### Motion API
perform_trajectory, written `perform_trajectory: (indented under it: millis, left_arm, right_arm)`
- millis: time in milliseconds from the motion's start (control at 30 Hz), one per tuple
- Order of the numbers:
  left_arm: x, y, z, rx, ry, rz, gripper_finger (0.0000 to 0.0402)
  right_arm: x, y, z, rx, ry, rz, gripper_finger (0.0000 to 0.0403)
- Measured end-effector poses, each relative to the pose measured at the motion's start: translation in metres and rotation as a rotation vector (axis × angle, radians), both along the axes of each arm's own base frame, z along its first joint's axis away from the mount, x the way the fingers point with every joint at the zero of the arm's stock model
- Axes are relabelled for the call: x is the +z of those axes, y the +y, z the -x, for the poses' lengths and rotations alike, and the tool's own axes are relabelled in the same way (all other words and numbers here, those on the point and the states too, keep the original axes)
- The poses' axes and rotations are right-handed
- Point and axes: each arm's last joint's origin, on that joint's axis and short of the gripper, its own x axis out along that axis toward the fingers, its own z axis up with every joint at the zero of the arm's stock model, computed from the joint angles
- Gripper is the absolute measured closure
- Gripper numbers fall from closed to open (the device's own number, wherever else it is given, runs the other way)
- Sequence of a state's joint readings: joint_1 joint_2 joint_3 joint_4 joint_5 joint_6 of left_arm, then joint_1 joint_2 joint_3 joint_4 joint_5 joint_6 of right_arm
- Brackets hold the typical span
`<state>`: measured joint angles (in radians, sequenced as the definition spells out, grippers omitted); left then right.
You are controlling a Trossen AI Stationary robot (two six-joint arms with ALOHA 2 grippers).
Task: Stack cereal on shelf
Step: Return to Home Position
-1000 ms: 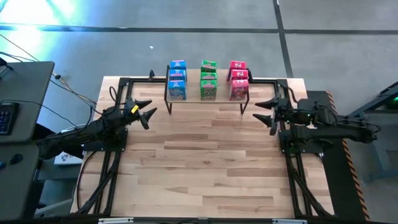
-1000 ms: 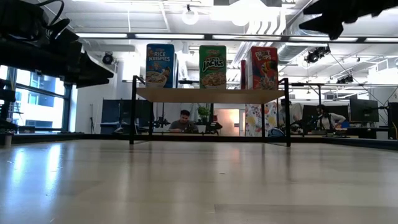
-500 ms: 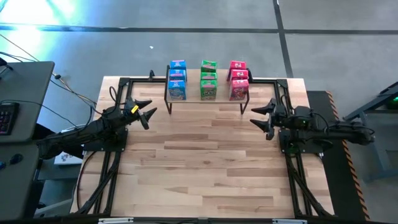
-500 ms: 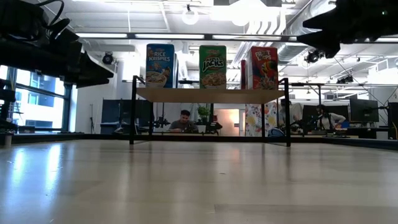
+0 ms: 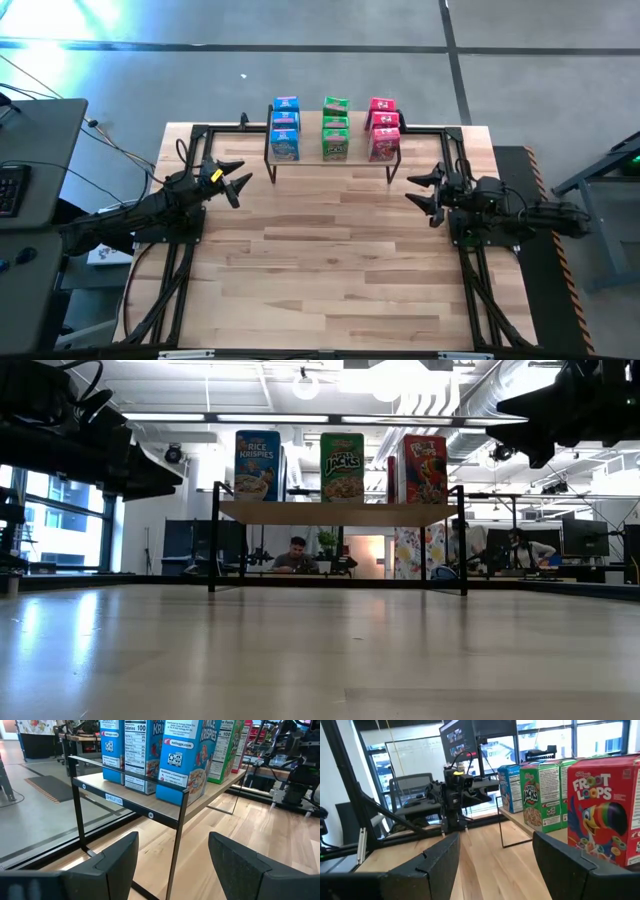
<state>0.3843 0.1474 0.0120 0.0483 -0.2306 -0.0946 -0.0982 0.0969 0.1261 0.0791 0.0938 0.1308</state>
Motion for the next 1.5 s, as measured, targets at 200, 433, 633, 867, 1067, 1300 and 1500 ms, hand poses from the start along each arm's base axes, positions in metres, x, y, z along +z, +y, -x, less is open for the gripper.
perform_trajectory:
  millis: [200, 433, 633, 867, 1067, 1300, 1500]
  left_arm:
    - [0.0, 0.0, 0.0, 0.0, 0.001, 0.0, 0.0169]
    - [0.0, 0.0, 0.0, 0.0, 0.0, 0.0, 0.0169]
    - [0.0, 0.0, 0.0, 0.0, 0.0, -0.001, 0.0169]
    - [0.0, 0.0, 0.0, 0.0, 0.0, -0.001, 0.0169]
    - [0.0, 0.0, 0.0, 0.0, 0.0, -0.001, 0.0169]
    - [0.0, 0.0, 0.0, 0.0, 0.0, -0.001, 0.0169]
    - [0.0, 0.0, 0.0, 0.0, 0.0, -0.001, 0.0169]
  right_arm:
    - [-0.005, 0.0, 0.002, 0.0, 0.012, -0.001, 0.016]
    - [-0.01, 0.0, 0.002, 0.002, 0.058, -0.03, 0.016]
    - [-0.011, 0.002, 0.002, 0.061, 0.069, -0.052, 0.016]
    - [-0.016, 0.003, 0.002, 0.098, 0.118, -0.078, 0.016]
    - [-0.016, 0.003, 0.002, 0.104, 0.124, -0.046, 0.016]
    - [-0.017, 0.003, 0.002, 0.105, 0.132, -0.059, 0.016]
    - [-0.017, 0.003, 0.002, 0.104, 0.133, -0.057, 0.016]
